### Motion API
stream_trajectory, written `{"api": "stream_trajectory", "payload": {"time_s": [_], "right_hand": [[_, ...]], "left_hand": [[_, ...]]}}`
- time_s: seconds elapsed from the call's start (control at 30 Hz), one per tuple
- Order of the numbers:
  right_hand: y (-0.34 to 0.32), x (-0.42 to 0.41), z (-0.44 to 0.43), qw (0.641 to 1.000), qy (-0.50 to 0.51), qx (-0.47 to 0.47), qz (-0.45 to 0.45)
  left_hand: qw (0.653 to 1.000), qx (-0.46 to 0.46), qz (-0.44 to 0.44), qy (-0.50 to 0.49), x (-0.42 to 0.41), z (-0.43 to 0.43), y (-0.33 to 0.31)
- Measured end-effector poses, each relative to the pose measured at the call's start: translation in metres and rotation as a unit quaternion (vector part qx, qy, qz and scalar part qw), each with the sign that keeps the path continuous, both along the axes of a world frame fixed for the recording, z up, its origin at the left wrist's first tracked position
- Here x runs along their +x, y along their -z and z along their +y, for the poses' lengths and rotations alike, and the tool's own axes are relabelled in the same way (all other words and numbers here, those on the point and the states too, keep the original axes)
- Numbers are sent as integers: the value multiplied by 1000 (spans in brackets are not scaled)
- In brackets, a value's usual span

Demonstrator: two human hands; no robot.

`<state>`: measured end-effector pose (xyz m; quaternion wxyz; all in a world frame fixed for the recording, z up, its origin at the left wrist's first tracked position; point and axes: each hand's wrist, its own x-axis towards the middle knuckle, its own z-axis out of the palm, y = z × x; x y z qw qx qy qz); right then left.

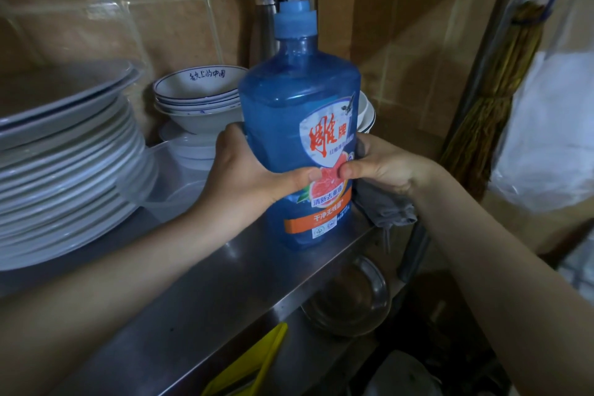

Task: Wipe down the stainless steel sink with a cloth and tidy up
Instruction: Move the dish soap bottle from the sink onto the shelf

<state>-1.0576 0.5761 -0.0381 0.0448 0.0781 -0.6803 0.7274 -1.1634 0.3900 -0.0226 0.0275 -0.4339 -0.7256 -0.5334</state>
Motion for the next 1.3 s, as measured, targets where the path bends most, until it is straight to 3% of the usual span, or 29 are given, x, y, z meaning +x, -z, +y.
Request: {"api": "stream_trajectory", "payload": {"time_s": [0.3, 0.5, 0.8, 0.9, 1.03, 1.3], "right_hand": [[-2, 11, -8, 999, 50, 5, -20], [0, 25, -20, 991, 130, -35, -9], [-3, 61, -61, 954, 294, -34, 51], [-9, 74, -78, 937, 346, -10, 43], [-10, 96, -95, 917, 396, 6, 56], [-21, 164, -125, 863, 504, 10, 30]], "left_hand": [[999, -17, 27, -4, 3, -3, -4], [993, -15, -71, 94, -6, -15, 6], [994, 105, 31, 18, 25, -50, 4], [983, 154, 44, 90, 41, -68, -8], [962, 148, 55, 223, 62, -84, -23], [929, 118, -83, 340, 106, -60, -41]]}}
